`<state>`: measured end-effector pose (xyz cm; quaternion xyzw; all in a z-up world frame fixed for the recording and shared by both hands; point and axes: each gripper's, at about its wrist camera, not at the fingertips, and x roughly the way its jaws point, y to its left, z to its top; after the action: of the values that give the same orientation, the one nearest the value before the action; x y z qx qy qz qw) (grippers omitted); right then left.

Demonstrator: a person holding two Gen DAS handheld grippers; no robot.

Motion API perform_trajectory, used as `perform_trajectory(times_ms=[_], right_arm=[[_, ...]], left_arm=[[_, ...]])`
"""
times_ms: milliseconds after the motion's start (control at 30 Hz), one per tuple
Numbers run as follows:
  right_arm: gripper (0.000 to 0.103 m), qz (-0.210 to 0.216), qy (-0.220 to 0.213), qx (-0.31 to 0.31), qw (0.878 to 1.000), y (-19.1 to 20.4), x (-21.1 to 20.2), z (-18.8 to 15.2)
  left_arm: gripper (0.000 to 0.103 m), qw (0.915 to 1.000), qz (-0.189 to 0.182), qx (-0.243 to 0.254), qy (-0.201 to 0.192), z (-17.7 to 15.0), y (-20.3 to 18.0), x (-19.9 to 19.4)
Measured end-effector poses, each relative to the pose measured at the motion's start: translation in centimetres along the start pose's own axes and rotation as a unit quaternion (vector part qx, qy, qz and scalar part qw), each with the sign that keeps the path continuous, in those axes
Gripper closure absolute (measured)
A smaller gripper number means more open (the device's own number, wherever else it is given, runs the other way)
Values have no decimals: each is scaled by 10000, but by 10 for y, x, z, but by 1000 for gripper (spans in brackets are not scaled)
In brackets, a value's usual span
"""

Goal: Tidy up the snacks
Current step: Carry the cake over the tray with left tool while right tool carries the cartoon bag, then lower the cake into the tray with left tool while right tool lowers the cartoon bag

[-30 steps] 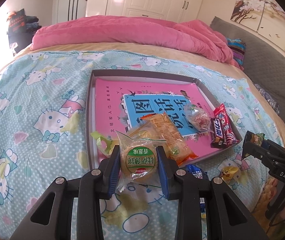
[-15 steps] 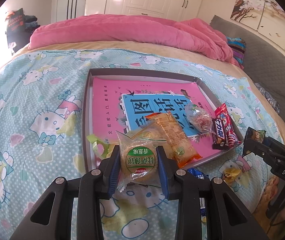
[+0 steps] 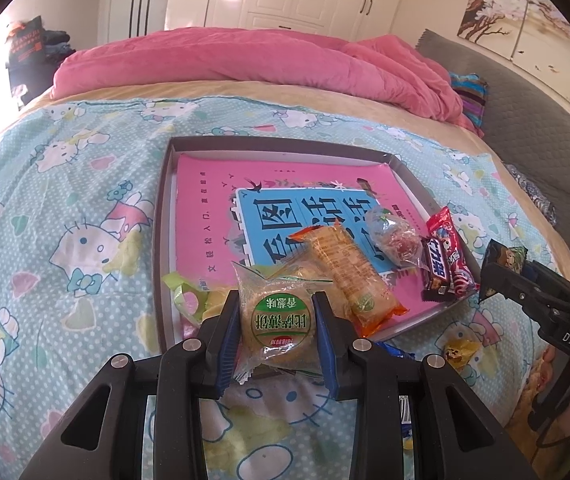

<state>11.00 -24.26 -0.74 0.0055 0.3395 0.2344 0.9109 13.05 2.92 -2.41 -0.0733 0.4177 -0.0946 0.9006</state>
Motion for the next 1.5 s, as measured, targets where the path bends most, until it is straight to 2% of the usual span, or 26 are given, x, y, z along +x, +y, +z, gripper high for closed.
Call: perform_trajectory(times_ms=[1100,1500], right_arm=[[54,179,-207,-120,9996,7,20,23],[54,259,-83,-359,9990,20,35,24]], left_arm=[[67,9997,-117,208,30,2,-13,7],[67,9997,-121,183,103,2,-10,12]])
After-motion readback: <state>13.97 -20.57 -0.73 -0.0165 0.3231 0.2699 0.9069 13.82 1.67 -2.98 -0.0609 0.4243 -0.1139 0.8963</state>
